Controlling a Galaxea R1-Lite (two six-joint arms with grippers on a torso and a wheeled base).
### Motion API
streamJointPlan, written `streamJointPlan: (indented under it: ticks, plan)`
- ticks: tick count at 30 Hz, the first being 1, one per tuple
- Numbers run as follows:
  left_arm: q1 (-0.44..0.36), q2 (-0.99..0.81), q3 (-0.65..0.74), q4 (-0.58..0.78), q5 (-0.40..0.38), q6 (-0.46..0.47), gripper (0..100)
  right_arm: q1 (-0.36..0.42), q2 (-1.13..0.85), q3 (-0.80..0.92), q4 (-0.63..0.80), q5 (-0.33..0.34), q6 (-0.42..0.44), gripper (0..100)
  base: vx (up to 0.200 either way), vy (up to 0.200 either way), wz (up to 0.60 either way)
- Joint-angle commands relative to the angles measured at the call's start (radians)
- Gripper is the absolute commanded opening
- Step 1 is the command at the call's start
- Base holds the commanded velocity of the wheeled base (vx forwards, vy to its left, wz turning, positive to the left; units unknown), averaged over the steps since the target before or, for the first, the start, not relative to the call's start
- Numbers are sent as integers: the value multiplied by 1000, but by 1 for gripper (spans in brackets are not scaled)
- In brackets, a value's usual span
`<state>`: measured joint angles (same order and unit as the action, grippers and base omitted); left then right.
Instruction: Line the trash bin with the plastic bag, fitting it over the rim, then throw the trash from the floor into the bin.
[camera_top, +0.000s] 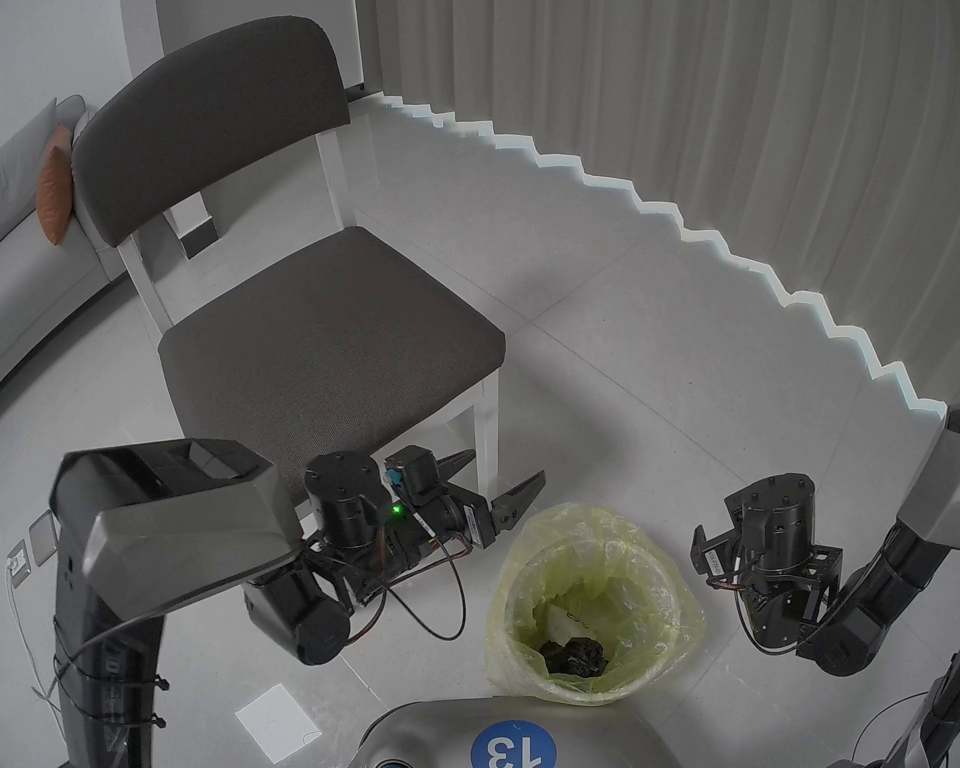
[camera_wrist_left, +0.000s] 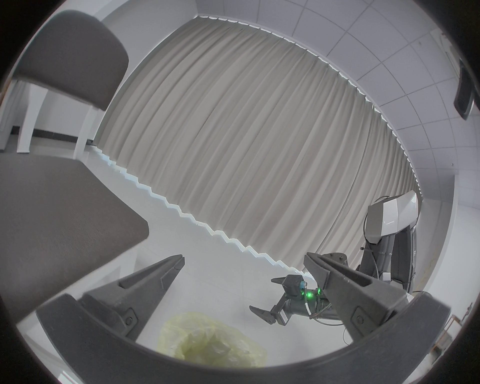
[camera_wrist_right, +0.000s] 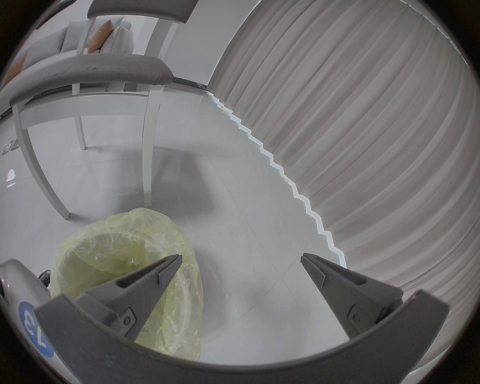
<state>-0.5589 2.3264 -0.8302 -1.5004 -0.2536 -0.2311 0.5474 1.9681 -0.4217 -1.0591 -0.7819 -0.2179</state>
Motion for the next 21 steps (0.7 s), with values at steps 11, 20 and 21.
streamJointPlan:
  ticks: [11,20,21]
  plan:
    - [16,186,-448,401,214,91,100,5,-20,15,2,0,-8,100,0,0,0]
    - [2,303,-649,566,208,90,100,12,-25,21,1,0,-9,100,0,0,0]
    - [2,303,-649,566,208,90,100,12,-25,21,1,0,-9,100,0,0,0]
